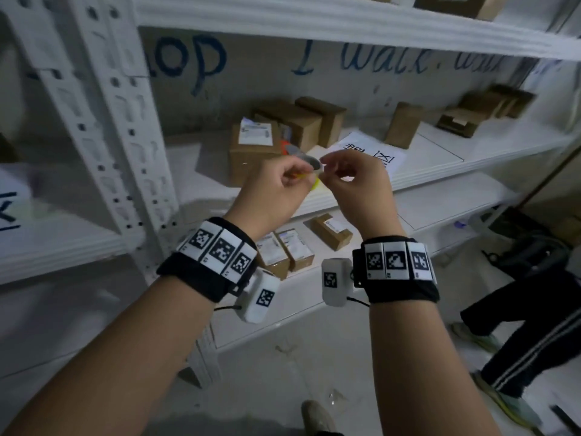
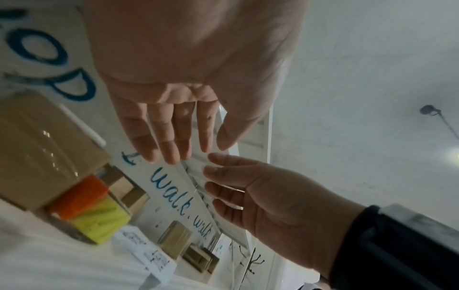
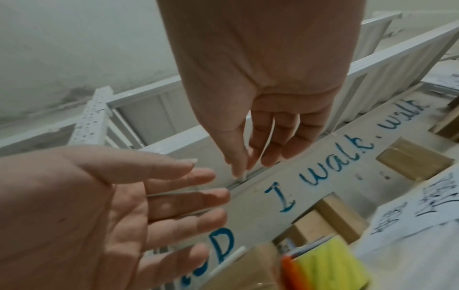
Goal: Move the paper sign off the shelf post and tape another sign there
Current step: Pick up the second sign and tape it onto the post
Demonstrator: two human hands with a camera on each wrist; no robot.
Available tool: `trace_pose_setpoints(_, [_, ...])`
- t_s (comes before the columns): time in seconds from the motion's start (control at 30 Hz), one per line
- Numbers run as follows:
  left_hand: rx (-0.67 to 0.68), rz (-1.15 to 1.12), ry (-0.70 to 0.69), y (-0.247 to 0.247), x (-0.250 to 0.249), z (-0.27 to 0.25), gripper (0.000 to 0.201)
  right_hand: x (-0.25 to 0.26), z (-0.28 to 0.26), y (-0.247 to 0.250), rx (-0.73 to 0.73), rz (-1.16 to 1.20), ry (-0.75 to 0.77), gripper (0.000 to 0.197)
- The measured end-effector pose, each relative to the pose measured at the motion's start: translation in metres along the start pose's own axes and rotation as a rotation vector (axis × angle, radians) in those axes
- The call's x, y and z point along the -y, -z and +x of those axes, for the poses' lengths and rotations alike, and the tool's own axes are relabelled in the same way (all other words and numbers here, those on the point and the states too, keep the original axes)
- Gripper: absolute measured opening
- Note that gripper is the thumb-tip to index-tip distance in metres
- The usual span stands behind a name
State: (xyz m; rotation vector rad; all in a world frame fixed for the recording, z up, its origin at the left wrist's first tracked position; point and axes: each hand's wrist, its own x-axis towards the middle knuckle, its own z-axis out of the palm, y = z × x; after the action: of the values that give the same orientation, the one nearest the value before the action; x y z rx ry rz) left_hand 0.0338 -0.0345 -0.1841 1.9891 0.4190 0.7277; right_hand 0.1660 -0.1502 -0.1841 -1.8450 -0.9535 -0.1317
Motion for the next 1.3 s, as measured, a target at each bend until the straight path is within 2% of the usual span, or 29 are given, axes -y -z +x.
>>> trace_pose_setpoints(0.1, [0.033, 0.048, 0.059, -0.046, 0.012, 0.032, 0.024, -0.051, 0.021, 0.017, 0.003, -0.121, -0.038, 0.025])
trace_pose_setpoints(0.23, [0.068, 0.233, 0.015, -0.117, 0.03, 0.086, 0.028, -0.124, 0.058, 0.03, 0.029, -0.356, 0.034, 0.034])
trace_pose_setpoints(0.3, [0.08, 0.292, 0.037, -0.152, 0.039, 0.114, 0.033, -0.16, 0.077, 0.032, 0.059, -0.421, 0.043, 0.041])
trace_pose_setpoints(0.4, [0.083, 0.341, 0.135, -0.192, 0.055, 0.147, 0.049, -0.205, 0.103, 0.029, 0.179, -0.496, 0.007, 0.059])
trace_pose_setpoints(0.5, [0.035, 0.497, 0.151, -0.215, 0.067, 0.17, 0.051, -0.234, 0.12, 0.024, 0.345, -0.531, -0.027, 0.07])
trace_pose_setpoints(0.57, [0.013, 0.589, 0.168, -0.222, 0.074, 0.182, 0.049, -0.247, 0.126, 0.019, 0.4, -0.506, -0.006, 0.067])
trace_pose_setpoints(0.67, [-0.02, 0.675, 0.205, -0.228, 0.085, 0.193, 0.044, -0.255, 0.134, 0.022, 0.382, -0.44, 0.058, 0.052])
trace_pose_setpoints(0.77, [-0.066, 0.742, 0.214, -0.231, 0.09, 0.198, 0.042, -0.253, 0.15, 0.035, 0.439, -0.37, 0.029, 0.036])
trace_pose_setpoints(0.87, [-0.094, 0.719, 0.216, -0.231, 0.088, 0.2, 0.054, -0.252, 0.161, 0.046, 0.533, -0.322, 0.003, 0.025])
trace_pose_setpoints(0.93, [-0.073, 0.722, 0.241, -0.23, 0.087, 0.199, 0.064, -0.254, 0.165, 0.049, 0.508, -0.287, 0.001, 0.017])
trace_pose_setpoints(1.0, [-0.073, 0.701, 0.256, -0.232, 0.086, 0.197, 0.072, -0.255, 0.166, 0.048, 0.404, -0.268, 0.01, 0.018])
trace_pose_setpoints(1.13, [-0.201, 0.602, 0.216, -0.231, 0.081, 0.19, 0.08, -0.254, 0.169, 0.042, 0.186, -0.219, 0.039, 0.018])
trace_pose_setpoints(1.2, [-0.258, 0.609, 0.192, -0.227, 0.08, 0.19, 0.064, -0.254, 0.174, 0.044, 0.107, -0.172, 0.059, 0.018])
trace_pose_setpoints(1.3, [-0.386, 0.614, 0.14, -0.219, 0.075, 0.192, 0.028, -0.254, 0.185, 0.055, 0.094, -0.099, 0.101, 0.02])
